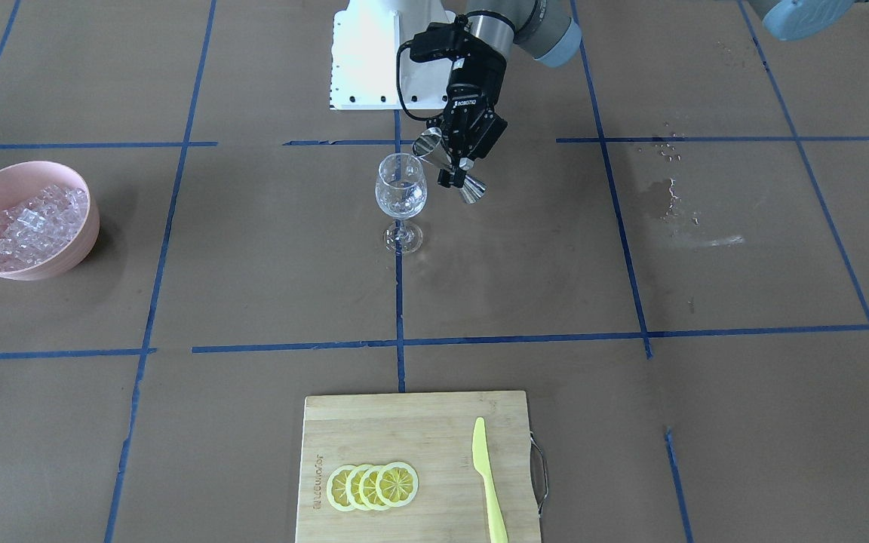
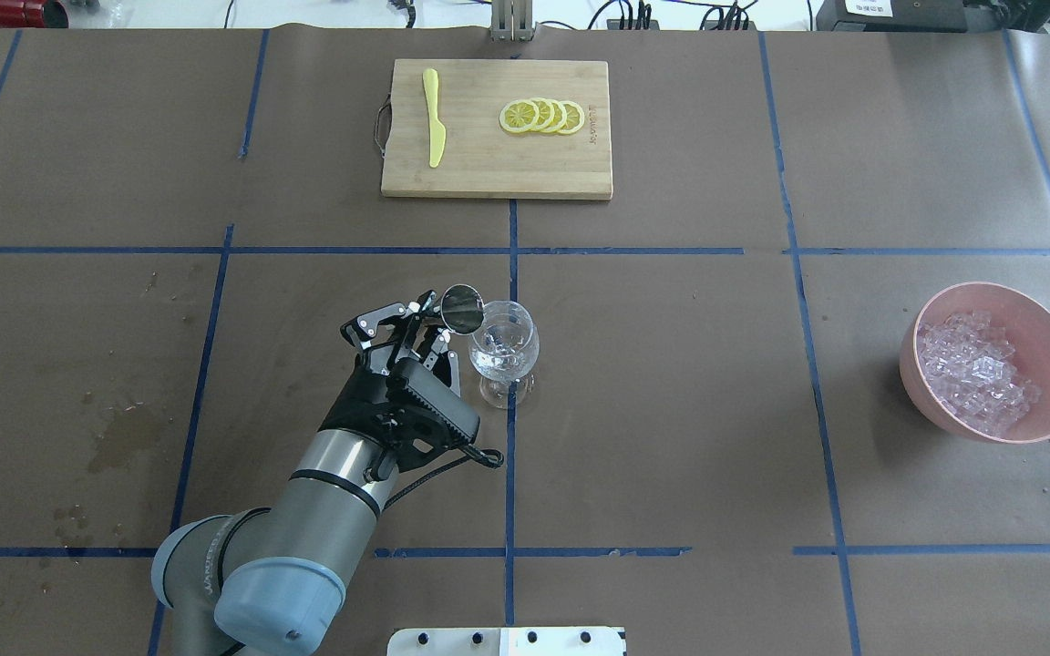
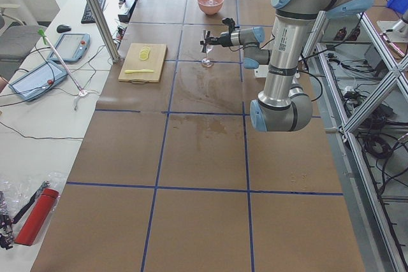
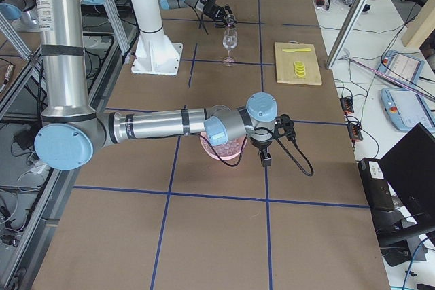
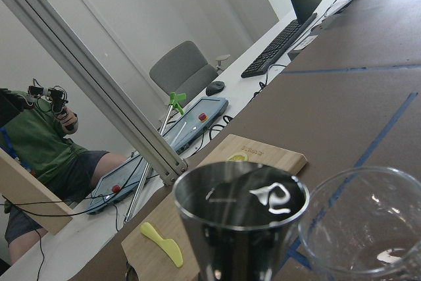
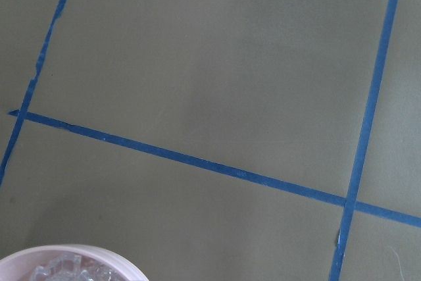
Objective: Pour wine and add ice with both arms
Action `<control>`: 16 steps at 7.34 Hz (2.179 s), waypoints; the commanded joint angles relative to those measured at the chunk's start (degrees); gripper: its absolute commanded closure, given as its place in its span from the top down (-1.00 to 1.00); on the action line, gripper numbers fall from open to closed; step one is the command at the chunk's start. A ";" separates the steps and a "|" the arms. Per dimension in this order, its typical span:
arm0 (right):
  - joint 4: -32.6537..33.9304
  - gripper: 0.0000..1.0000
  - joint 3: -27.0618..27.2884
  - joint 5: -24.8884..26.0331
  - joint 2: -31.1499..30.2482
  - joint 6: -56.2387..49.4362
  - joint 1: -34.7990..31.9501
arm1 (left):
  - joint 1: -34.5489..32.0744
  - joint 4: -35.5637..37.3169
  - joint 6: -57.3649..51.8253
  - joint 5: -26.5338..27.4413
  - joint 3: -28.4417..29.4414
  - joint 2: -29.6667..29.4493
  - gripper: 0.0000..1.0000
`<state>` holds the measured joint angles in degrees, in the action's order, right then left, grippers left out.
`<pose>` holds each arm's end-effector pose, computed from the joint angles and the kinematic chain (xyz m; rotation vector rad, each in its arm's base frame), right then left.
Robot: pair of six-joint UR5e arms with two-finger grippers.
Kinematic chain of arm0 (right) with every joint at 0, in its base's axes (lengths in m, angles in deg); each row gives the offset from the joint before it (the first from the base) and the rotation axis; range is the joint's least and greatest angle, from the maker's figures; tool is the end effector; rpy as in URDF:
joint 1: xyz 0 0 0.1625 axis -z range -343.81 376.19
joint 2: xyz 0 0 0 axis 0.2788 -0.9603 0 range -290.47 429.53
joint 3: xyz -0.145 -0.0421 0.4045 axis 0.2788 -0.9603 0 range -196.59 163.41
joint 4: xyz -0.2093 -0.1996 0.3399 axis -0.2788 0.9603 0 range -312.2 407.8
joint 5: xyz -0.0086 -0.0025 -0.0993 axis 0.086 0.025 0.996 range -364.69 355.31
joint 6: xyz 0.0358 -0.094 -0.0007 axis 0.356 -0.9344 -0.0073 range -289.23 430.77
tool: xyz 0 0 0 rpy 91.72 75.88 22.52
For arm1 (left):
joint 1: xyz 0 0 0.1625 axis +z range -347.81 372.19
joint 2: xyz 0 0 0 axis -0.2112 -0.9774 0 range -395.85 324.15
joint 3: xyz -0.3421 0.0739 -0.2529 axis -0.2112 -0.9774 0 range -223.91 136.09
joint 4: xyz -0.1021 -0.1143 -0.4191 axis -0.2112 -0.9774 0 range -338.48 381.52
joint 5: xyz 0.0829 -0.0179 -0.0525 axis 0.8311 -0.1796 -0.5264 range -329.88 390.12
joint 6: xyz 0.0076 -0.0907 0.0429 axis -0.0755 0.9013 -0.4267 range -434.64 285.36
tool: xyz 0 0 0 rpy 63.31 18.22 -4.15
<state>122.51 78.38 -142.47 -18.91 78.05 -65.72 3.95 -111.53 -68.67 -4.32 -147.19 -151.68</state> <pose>-0.0195 -0.5553 0.5714 0.2452 -0.8644 -0.1718 0.5515 -0.2984 0.1915 1.4679 0.3312 0.3720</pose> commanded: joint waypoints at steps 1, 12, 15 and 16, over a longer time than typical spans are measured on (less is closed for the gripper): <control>0.00 1.00 -0.05 0.05 0.03 0.10 0.26 | -0.63 6.12 -7.67 0.34 -0.25 -2.46 -1.00; 0.18 1.00 -0.58 -0.03 -0.15 0.19 0.61 | -1.95 15.63 -43.40 1.84 -4.03 -2.91 -1.00; 0.18 1.00 -0.67 -0.03 -0.24 0.63 0.61 | -2.39 16.16 -49.31 1.75 -4.64 -4.22 -1.00; 0.18 1.00 -0.67 -0.03 -0.24 0.72 0.61 | -2.57 15.55 -46.17 1.84 -4.82 -4.22 -1.00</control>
<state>122.69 77.74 -142.51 -19.14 78.68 -65.11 1.58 -95.49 -116.99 -2.52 -151.71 -155.77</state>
